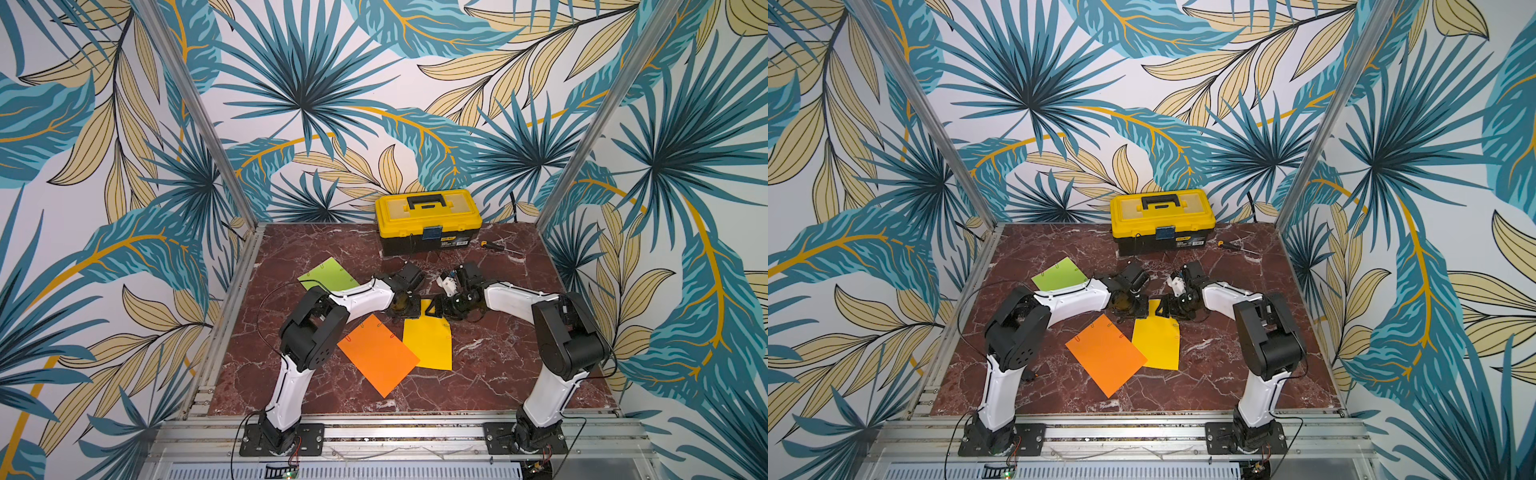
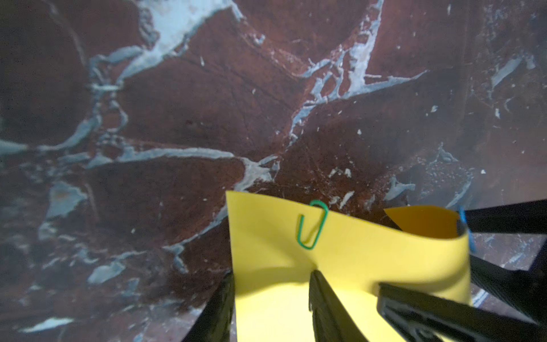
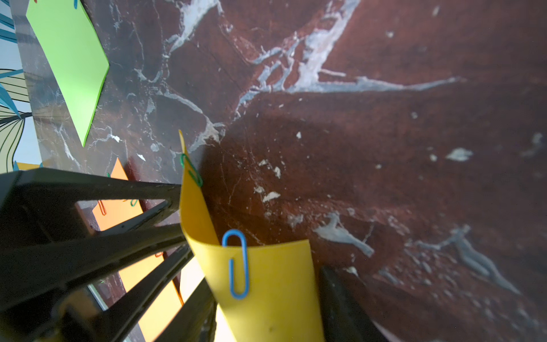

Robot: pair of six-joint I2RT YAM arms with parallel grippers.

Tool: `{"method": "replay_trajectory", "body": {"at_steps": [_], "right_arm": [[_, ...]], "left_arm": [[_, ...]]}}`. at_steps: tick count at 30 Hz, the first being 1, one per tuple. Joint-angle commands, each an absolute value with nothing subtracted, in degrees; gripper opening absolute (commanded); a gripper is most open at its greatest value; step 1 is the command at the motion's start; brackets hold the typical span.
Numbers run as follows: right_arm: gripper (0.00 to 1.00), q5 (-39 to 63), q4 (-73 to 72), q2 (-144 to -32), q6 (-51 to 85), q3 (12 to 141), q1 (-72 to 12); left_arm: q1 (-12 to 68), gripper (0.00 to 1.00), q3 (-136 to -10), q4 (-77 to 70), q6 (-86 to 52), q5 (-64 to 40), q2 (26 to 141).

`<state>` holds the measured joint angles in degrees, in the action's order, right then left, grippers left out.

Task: Unclip the paperclips from the documents
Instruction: Pick up the document from the center of the board.

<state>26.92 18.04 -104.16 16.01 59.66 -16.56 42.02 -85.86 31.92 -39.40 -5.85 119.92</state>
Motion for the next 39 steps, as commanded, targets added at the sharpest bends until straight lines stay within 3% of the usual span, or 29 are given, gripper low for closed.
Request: {"method": "replay_trajectory", "body": {"at_steps": [1,12,29,39], "right_arm": [[0.52,24.4,18.7,-104.2,15.5,57.7,-17.0],[0.36,25.9,17.5,-103.7,15.8,58.3,-16.9],[0.26,28.5,16.3,-100.3,15.5,59.7,-15.8],[0.22,31.8,15.8,-95.5,12.7,59.7,-15.5]], "left_arm": [[42.2,0.43,-83.8,33.1,-39.7,-6.4,122.0],[41.4,0.43,-83.5,32.2,-40.2,-7.0,120.1],[36.3,0.53,-79.6,27.6,-38.2,-10.8,110.3],[31.0,0.65,-72.5,12.8,-32.6,-25.6,106.5]]}}
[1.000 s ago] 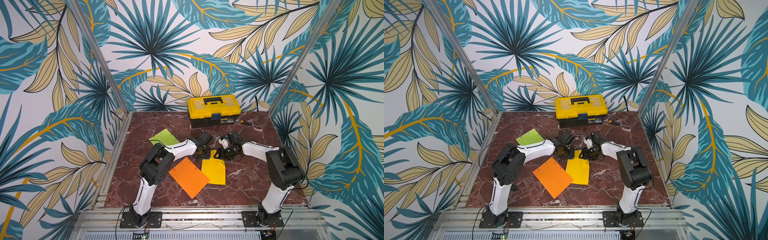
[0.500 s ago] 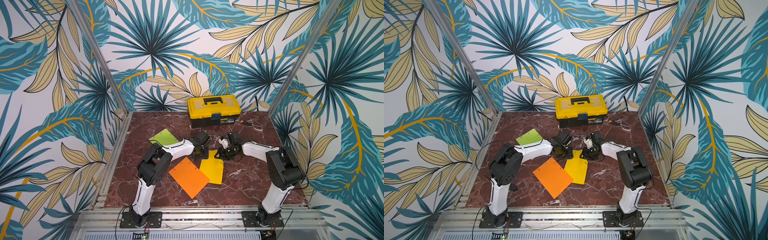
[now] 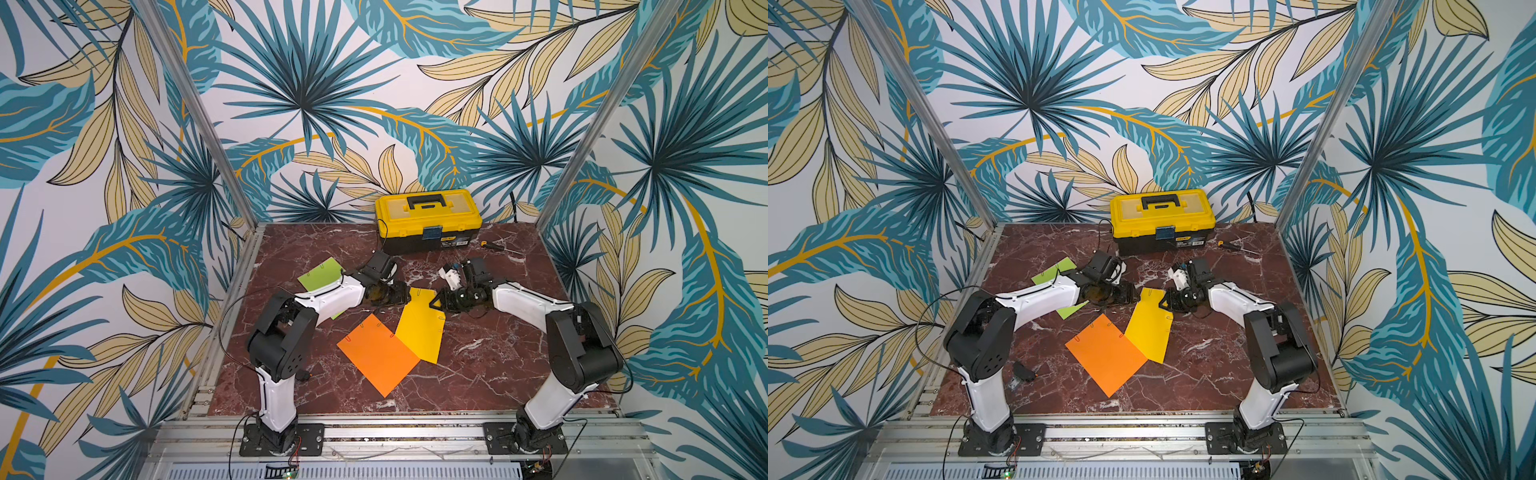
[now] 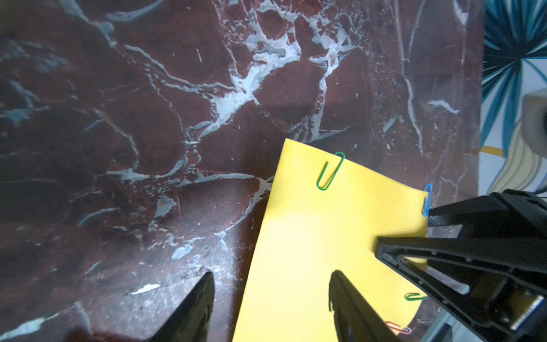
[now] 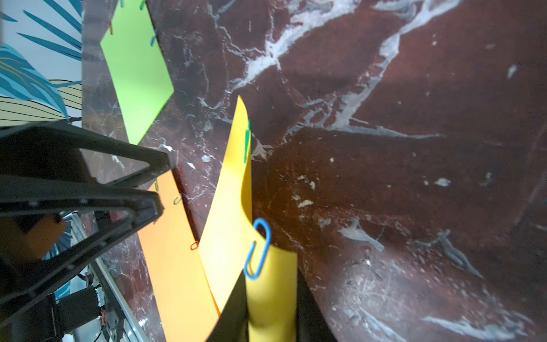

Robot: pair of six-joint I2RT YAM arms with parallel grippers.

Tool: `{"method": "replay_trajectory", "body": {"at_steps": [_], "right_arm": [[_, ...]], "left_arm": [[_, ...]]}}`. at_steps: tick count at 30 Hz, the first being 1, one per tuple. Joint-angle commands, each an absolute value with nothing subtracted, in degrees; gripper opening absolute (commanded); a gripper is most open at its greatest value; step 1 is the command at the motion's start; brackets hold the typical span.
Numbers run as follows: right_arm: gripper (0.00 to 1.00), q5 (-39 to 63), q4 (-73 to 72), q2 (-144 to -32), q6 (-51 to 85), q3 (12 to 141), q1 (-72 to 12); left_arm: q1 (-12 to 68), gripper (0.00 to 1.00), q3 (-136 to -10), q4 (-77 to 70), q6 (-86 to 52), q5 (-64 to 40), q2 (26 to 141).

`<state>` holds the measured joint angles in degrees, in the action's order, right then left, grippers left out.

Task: Unclip the paperclips from the documents
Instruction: Pick up the document from the center of the board.

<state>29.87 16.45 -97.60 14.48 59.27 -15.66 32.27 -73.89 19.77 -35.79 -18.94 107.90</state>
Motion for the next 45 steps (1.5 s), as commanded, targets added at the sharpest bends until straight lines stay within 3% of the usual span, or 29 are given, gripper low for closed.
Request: {"method": "replay_trajectory", "body": {"at_steps": [1,11,27,31,38,45], "right_arm": [[0.22,32.0,15.9,-95.1,12.5,59.8,-15.4],[0.22,35.3,15.9,-91.2,9.7,59.8,-15.0],[0.22,39.7,13.7,-90.2,8.9,59.7,-15.0],[0.23,39.6,13.9,-90.3,8.6,59.7,-15.0],[0.23,38.3,14.0,-90.4,8.4,59.0,-14.9],[0.25,37.8,14.5,-91.0,8.3,59.7,-14.9]], "left_arm": [[30.6,0.67,-72.3,11.8,-31.4,-27.0,106.5],[26.4,0.72,-69.6,4.3,-25.1,-34.5,105.6],[25.4,0.70,-72.8,-4.0,-21.4,-54.0,113.3],[25.4,0.63,-72.4,-4.9,-21.8,-55.3,113.9],[25.4,0.37,-70.3,-6.4,-22.8,-54.9,112.7],[25.4,0.18,-69.5,-6.6,-23.2,-53.6,111.6]]}}
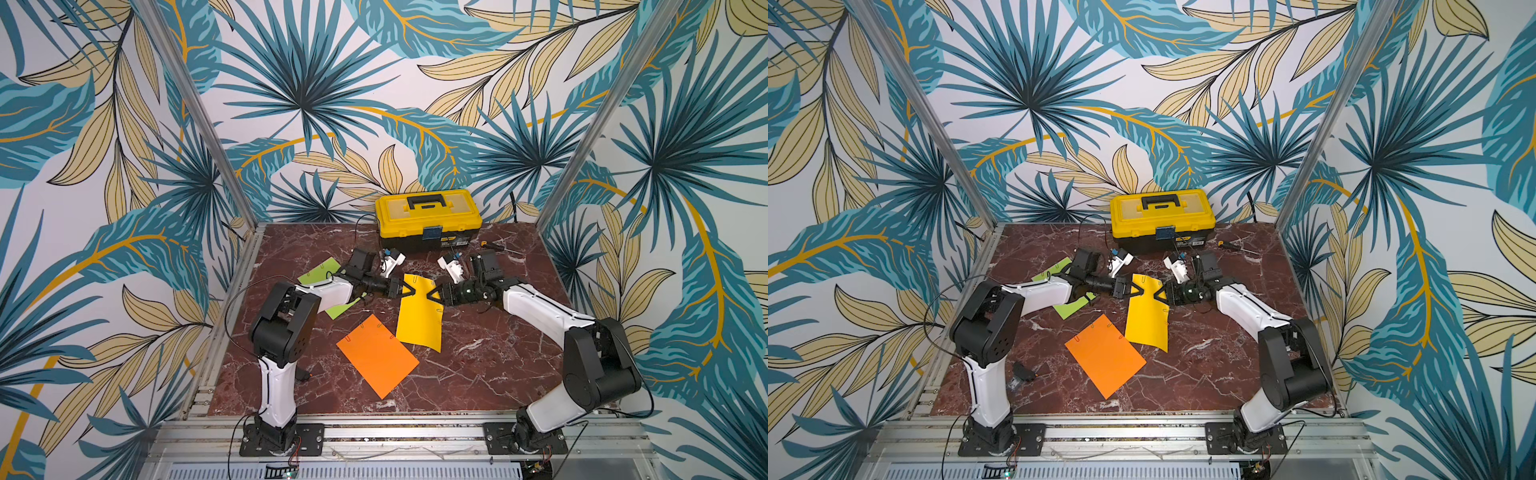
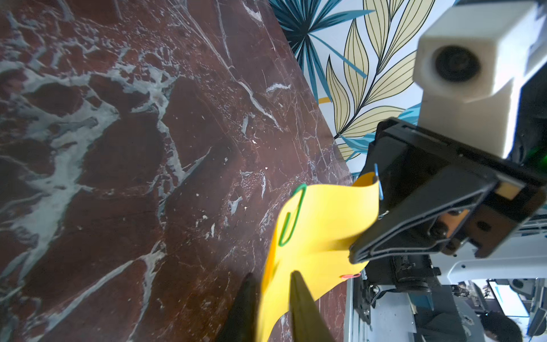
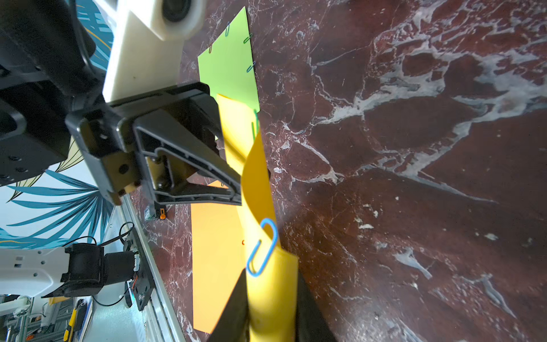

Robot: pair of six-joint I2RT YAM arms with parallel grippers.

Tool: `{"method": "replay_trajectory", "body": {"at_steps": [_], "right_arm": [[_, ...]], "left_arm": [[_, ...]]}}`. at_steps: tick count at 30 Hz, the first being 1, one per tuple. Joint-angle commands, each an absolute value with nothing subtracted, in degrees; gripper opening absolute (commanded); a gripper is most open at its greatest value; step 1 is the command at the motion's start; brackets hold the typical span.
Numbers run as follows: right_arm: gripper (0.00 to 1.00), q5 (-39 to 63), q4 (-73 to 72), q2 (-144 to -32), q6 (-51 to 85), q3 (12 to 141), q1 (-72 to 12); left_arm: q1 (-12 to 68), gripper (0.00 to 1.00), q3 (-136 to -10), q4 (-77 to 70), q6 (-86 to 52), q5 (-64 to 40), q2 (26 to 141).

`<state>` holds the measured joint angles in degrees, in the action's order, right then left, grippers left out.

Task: Unclip the paperclips from the documents
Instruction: Pick up the document from the center of the board.

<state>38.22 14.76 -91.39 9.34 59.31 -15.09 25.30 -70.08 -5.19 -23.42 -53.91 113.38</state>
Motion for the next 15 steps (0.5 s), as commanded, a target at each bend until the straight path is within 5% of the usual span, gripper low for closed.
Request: {"method": "replay_trajectory", "body": {"at_steps": [1,5,15], "right_arm": [[0.25,37.6,14.8,-91.0,8.1,59.9,-14.9],[0.26,36.5,16.2,-91.1,7.3,60.9,-14.9],[0.52,21.4,22.1,-87.7,5.1,62.9,-13.7]], "left_arm": [[25.5,0.13,-69.6,-6.6,-23.2,-53.2,111.5],[25.5,0.06,-69.7,-6.6,-23.3,-51.6,111.1],[25.5,0.00,-70.6,-6.6,-19.7,-47.9,107.9]]}}
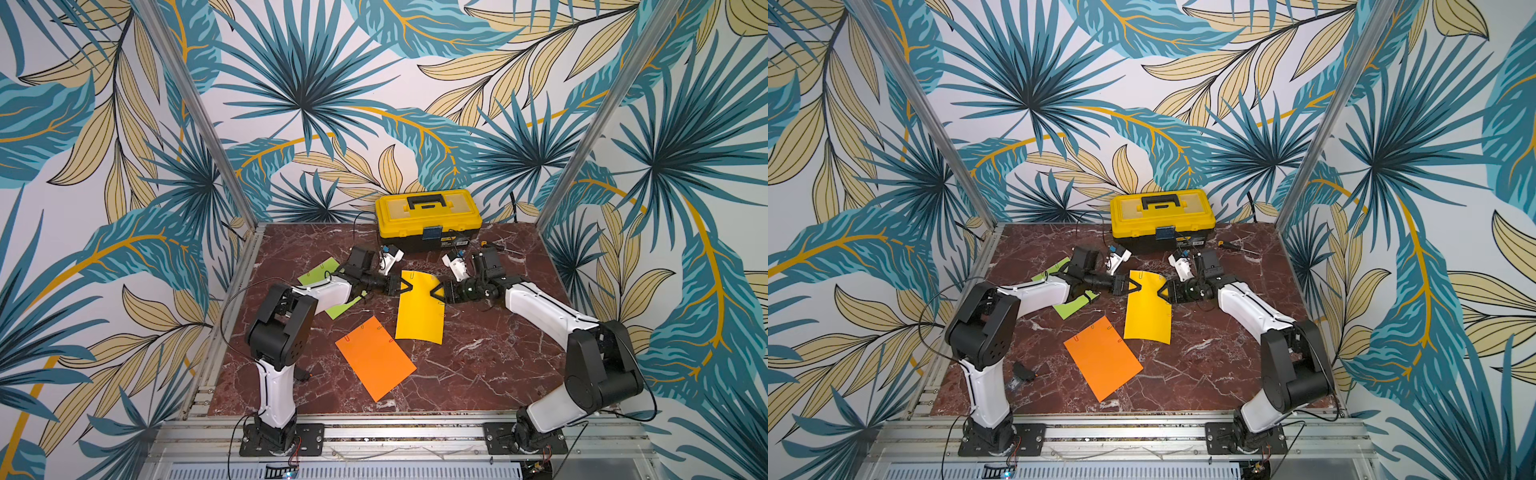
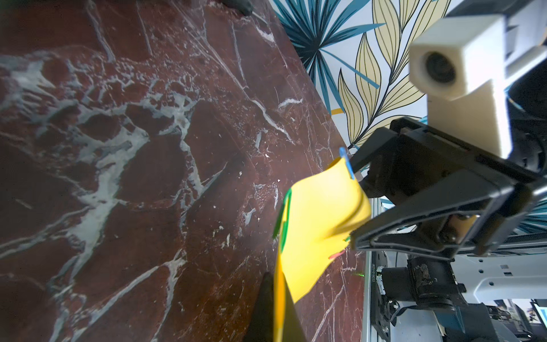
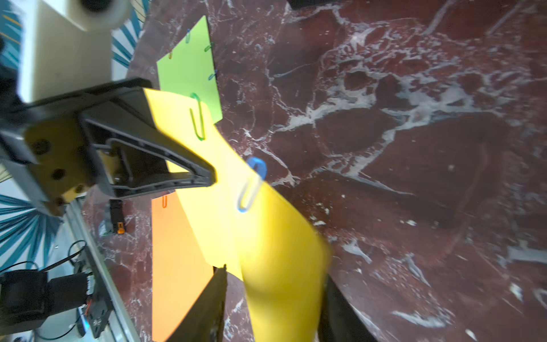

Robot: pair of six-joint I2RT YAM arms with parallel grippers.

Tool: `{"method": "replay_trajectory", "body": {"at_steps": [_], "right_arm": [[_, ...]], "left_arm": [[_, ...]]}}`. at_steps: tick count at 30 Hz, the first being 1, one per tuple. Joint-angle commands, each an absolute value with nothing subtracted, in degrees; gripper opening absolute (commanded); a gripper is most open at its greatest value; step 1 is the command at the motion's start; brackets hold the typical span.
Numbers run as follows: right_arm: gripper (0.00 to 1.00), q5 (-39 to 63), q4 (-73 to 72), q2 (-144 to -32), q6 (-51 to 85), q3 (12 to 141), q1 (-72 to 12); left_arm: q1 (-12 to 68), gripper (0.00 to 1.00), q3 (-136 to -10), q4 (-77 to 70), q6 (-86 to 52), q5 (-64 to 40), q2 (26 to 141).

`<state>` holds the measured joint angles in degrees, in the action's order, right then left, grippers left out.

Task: Unclip the paperclips from the documents
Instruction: Pick up the document from the center of the board.

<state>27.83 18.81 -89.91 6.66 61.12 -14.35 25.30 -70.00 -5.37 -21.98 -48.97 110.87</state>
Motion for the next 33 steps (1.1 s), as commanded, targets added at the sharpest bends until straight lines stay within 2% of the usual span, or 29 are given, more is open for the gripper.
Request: {"method": "replay_trajectory", "body": {"at_steps": [1,10,22,30,33], "right_arm": [[0.53,19.7,22.8,-87.2,4.8,63.2,-13.5],[0.65,16.1,29.2,-83.0,2.1,67.2,-12.7],[0.81,24.8,34.3,-80.9,-2.7,75.0,-12.7],[0.91,31.9,37.0,-80.4,-7.7,79.1,-12.9],[0.91,34.9,37.7,-80.8,-9.9,79.7,-13.7]], "left_arm": [[25.5,0.00,-70.9,-6.5,-19.5,-48.1,107.6],[25.7,0.00,-70.4,-5.0,-16.6,-49.9,103.2],[25.6,0.00,-78.1,29.4,5.4,-50.9,94.8],[25.7,0.00,-78.8,39.5,10.4,-51.4,91.3],[25.9,0.00,-78.1,41.8,11.1,-51.7,90.5]]}}
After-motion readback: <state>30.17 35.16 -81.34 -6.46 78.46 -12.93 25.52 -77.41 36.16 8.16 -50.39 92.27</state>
